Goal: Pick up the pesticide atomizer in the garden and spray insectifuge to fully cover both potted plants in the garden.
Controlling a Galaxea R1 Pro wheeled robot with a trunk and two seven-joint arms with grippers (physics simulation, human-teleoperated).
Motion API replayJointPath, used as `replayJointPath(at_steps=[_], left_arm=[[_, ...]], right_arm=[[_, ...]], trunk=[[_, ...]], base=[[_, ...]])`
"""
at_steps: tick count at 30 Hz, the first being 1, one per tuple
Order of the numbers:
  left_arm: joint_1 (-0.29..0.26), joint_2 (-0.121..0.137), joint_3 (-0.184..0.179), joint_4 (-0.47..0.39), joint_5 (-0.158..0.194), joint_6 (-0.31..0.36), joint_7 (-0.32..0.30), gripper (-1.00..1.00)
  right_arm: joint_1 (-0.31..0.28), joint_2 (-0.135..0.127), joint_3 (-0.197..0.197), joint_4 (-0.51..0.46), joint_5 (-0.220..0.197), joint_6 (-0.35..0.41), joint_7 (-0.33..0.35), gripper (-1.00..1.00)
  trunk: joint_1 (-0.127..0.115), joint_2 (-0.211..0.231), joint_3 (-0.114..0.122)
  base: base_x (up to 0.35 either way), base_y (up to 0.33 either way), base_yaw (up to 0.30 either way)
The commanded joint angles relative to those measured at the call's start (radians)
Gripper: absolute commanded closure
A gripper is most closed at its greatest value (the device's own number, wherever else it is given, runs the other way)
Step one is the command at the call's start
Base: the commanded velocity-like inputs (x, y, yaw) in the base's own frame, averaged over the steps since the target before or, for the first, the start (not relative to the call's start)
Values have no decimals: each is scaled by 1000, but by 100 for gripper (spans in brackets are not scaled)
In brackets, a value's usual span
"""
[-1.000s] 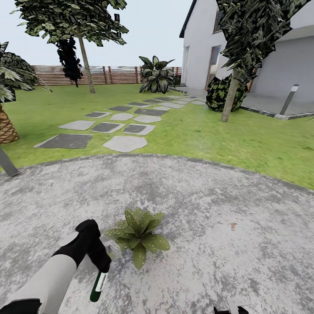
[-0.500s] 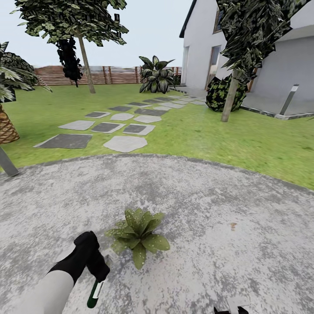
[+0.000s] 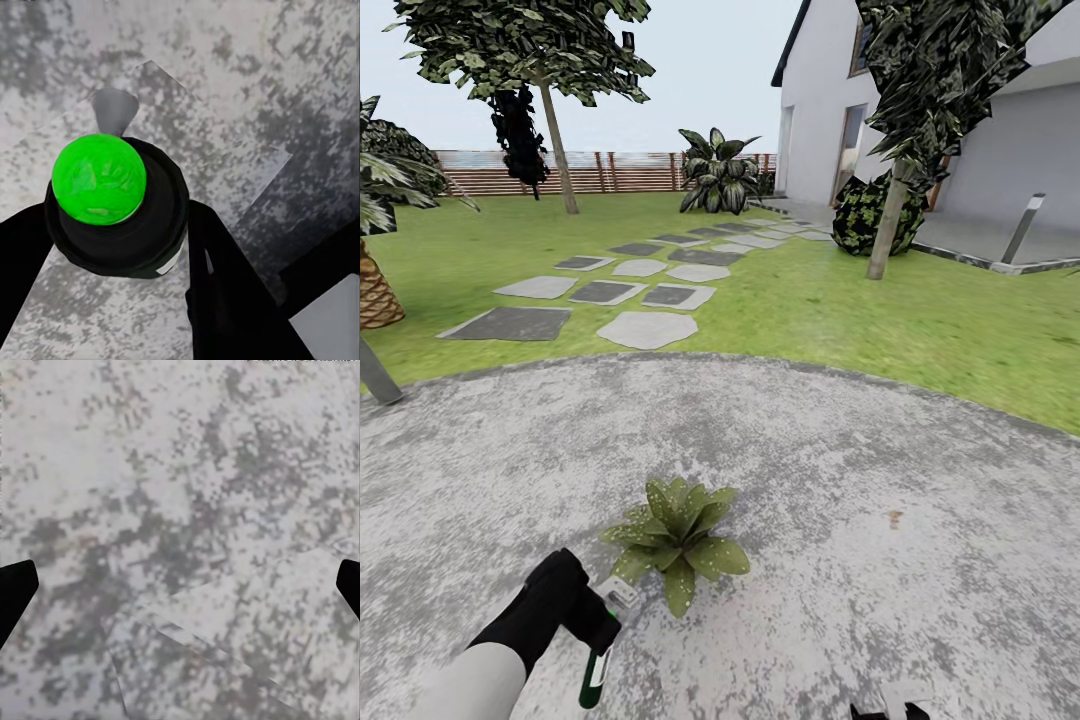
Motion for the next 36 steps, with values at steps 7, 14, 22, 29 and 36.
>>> replayJointPath(at_steps=[7, 14, 22, 29, 36], left_arm=[[0, -7, 4, -7, -7, 6, -7, 100], [0, -7, 11, -15, -7, 7, -7, 100], [0, -7, 80, -17, -7, 5, -7, 100], [-13, -12, 93, -22, -5, 13, -16, 100], [-66, 23, 82, -13, -100, 20, -240, 100]], right_arm=[[-1, 6, 5, 0, -7, -3, -6, -100], [-1, 6, 5, 0, -7, -4, -6, -100], [0, 5, 5, 0, -7, -3, -6, -100], [0, 5, 6, 0, -7, -3, -6, -100], [-1, 6, 6, 0, -7, -3, -5, -100]], trunk=[[0, 0, -1], [0, 0, -1], [0, 0, -1], [0, 0, -1], [0, 0, -1]], base=[[0, 0, 170], [-7, -162, 228], [-130, -118, 17], [-6, -4, 0], [0, 0, 0]])
